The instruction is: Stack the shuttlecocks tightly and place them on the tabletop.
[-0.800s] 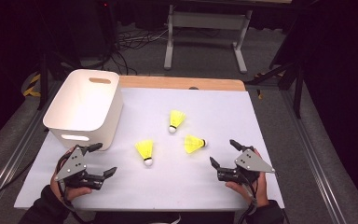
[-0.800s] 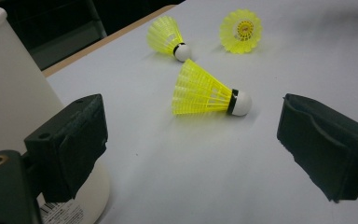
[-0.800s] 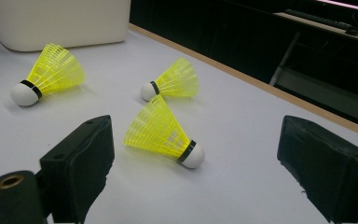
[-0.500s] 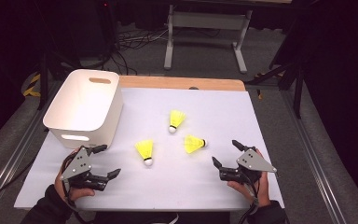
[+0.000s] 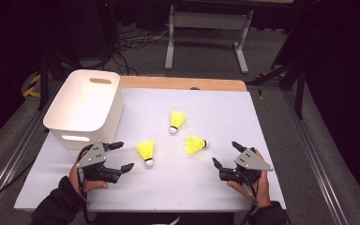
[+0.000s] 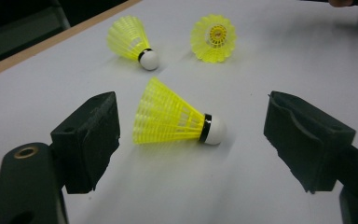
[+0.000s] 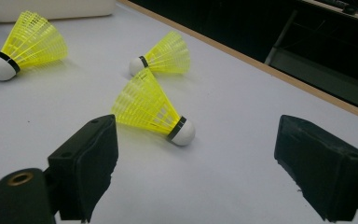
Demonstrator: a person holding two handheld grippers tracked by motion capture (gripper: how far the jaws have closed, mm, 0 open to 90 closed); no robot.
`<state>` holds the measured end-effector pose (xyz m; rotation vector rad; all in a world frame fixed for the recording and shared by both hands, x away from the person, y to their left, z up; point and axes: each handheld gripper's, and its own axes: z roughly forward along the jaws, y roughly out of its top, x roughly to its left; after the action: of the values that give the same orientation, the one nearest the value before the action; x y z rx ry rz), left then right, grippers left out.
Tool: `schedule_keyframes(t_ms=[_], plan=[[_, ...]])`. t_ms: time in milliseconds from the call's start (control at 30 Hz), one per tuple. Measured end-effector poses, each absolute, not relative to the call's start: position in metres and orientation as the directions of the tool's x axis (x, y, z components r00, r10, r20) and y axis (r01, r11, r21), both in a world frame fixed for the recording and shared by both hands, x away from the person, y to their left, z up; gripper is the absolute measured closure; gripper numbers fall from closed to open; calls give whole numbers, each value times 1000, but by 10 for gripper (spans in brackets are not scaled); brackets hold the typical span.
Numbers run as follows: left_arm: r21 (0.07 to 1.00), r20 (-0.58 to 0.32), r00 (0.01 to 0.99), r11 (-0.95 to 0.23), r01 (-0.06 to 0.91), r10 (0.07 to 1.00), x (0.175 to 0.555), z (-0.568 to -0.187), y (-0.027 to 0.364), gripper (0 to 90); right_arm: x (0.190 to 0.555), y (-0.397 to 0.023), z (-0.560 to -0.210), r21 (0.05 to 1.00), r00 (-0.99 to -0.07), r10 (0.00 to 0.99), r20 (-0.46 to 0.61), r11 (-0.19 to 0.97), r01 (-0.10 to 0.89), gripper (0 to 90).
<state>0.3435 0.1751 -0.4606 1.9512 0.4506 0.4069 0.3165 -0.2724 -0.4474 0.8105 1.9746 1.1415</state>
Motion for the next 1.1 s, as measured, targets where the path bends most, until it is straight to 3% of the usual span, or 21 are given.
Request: schedule_keyframes(t_ms=[267, 400, 500, 567, 733, 833, 900, 1000, 1033, 1100], plan=[[897, 72, 884, -417, 145, 462, 371, -462, 152, 186, 320, -269, -452, 881, -573, 778, -259, 433, 190, 147], [884, 51, 893, -436, 168, 447, 383, -463, 143, 229, 321, -268, -454, 875, -583, 771, -257, 442, 199, 150], [879, 27, 888, -433, 198, 459, 390, -464, 139, 314, 322, -268, -455, 871, -584, 770, -255, 446, 207, 160], [878, -5, 891, -425, 221, 453, 394, -466, 137, 430, 322, -269, -455, 874, -578, 777, -249, 437, 212, 165], [872, -29, 882, -420, 253, 471, 399, -468, 135, 563, 323, -271, -456, 874, -576, 782, -238, 432, 225, 166], [874, -29, 880, -415, 253, 474, 400, -469, 132, 649, 324, -272, -456, 873, -578, 782, -235, 430, 228, 165], [875, -26, 883, -417, 247, 469, 400, -470, 130, 758, 325, -273, -457, 877, -577, 786, -221, 419, 235, 166], [884, -21, 884, -404, 235, 468, 402, -468, 128, 814, 325, -274, -457, 878, -582, 786, -209, 413, 242, 166], [890, -19, 885, -396, 227, 465, 402, -467, 127, 881, 326, -274, -457, 877, -584, 785, -208, 413, 244, 166], [892, -8, 889, -399, 213, 457, 402, -465, 126, 897, 326, -274, -458, 876, -584, 785, -207, 414, 247, 166]])
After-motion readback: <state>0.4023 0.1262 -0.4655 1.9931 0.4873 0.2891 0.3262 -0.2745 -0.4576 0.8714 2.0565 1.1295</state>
